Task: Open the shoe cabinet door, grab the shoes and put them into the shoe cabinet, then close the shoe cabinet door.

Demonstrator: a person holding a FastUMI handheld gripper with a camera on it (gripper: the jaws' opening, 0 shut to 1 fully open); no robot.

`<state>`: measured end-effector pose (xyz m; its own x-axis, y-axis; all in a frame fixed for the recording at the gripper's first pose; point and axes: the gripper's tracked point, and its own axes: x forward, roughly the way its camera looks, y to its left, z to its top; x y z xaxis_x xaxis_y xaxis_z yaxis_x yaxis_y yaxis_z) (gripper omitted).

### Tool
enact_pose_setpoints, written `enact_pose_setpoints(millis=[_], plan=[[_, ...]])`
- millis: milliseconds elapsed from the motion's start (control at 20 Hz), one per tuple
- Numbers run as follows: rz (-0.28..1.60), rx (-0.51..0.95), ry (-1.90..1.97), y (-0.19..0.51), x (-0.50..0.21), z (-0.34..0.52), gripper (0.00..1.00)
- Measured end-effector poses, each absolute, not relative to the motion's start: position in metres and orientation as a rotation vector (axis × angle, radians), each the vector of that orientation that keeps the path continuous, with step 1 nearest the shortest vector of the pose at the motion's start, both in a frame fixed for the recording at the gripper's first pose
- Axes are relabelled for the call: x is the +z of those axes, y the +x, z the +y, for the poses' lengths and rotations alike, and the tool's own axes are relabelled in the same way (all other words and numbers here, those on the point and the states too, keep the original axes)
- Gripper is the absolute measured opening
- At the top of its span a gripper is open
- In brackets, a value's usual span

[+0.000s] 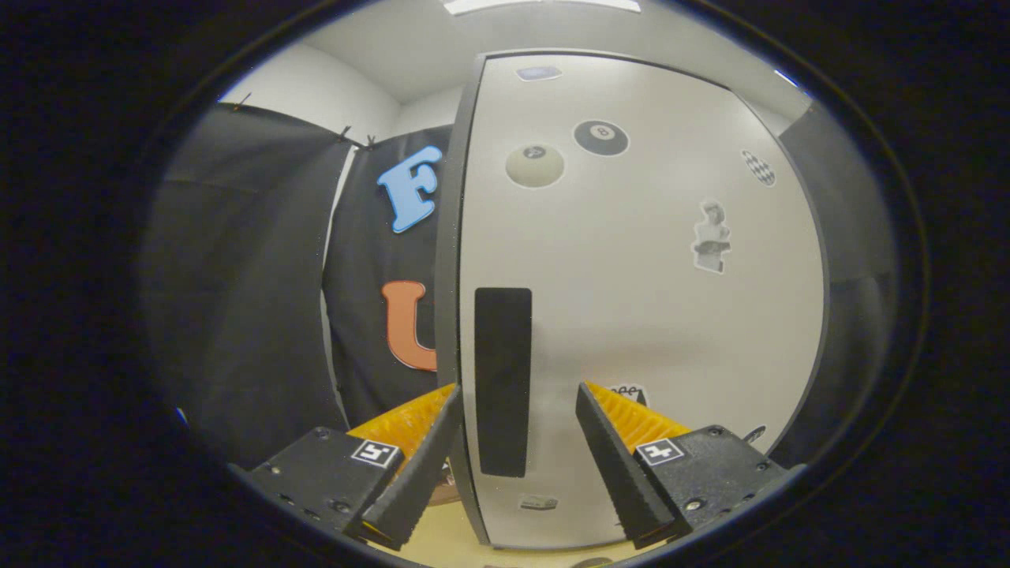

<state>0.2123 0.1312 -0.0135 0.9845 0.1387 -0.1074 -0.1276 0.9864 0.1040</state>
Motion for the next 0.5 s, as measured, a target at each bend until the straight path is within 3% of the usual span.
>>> enact_pose_setpoints(millis=[150,200,250,300,500], plan=[[0.132,0.061,0.067,0.214,-0.015,0.124,0.82],[0.127,0.062,0.076,0.215,-0.013,0.130,0.72],[0.164,0.090,0.081,0.216,-0.021,0.138,0.70],[0.172,0.079,0.087,0.211,-0.021,0.136,0.46],[0.199,0.142,0.072,0.210,-0.024,0.136,0.36]])
